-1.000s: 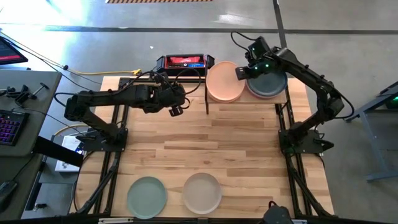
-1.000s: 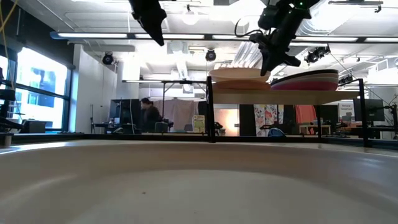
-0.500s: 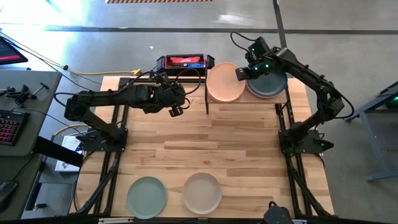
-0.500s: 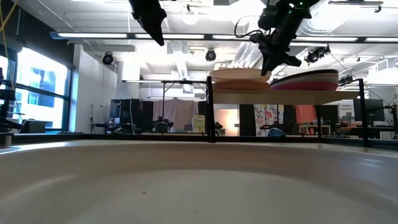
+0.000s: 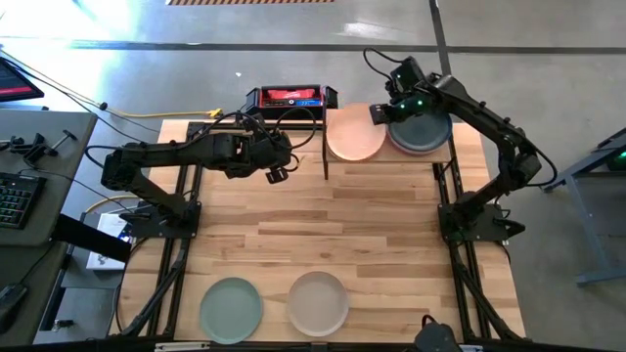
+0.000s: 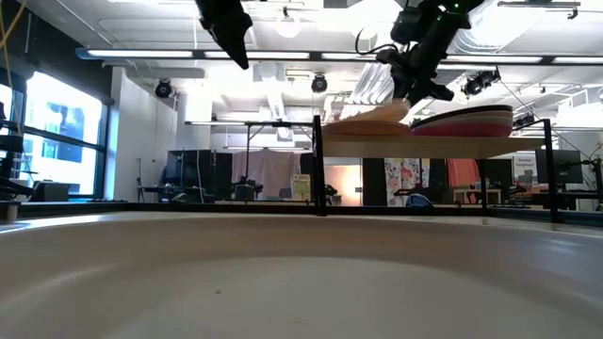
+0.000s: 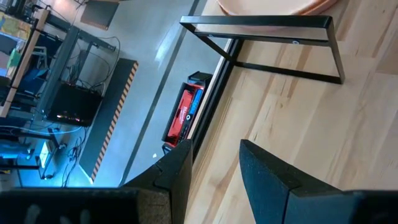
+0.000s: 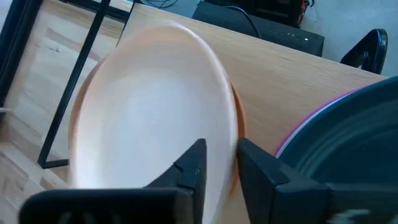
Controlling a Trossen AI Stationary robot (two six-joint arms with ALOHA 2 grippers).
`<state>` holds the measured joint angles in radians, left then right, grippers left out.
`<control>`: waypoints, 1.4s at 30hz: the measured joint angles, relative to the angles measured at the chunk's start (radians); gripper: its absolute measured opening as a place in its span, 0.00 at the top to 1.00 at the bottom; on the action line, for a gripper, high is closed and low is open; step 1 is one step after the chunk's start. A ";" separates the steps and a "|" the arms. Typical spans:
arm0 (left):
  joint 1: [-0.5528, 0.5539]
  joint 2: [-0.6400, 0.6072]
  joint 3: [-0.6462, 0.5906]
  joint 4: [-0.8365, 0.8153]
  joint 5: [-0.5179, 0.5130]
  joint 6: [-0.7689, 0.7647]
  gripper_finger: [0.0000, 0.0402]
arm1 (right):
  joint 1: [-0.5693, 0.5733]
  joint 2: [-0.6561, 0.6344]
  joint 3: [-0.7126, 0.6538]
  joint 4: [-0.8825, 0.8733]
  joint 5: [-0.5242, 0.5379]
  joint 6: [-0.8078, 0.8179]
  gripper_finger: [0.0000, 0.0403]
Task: Place and stack plates onto a shelf
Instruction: Stack the light orange plate on top of the brown plate on the shelf
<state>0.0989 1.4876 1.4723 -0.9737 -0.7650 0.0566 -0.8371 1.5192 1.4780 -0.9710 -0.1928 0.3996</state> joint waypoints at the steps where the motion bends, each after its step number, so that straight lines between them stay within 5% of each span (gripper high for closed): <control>1: 0.000 0.000 0.000 0.000 0.000 0.000 0.69 | 0.000 0.000 0.000 0.001 -0.001 0.000 0.82; 9: 0.000 0.000 0.000 0.000 0.000 0.000 0.69 | 0.000 0.000 0.000 0.004 -0.009 0.000 0.80; 16: 0.000 0.000 0.000 -0.001 0.000 0.000 0.69 | 0.016 0.000 0.000 0.000 -0.206 -0.016 0.80; 21: 0.000 0.000 0.000 -0.001 0.000 0.000 0.69 | 0.116 0.000 0.000 -0.069 -0.253 -0.024 0.80; 30: 0.000 0.000 0.000 -0.001 0.000 0.000 0.69 | 0.294 0.000 0.000 -0.081 -0.192 -0.003 0.80; 42: 0.000 0.000 0.000 -0.001 0.000 0.000 0.69 | 0.336 0.000 -0.049 -0.100 -0.095 0.089 0.80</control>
<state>0.0986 1.4879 1.4719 -0.9745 -0.7646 0.0566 -0.5011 1.5196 1.4288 -1.0706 -0.2876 0.4887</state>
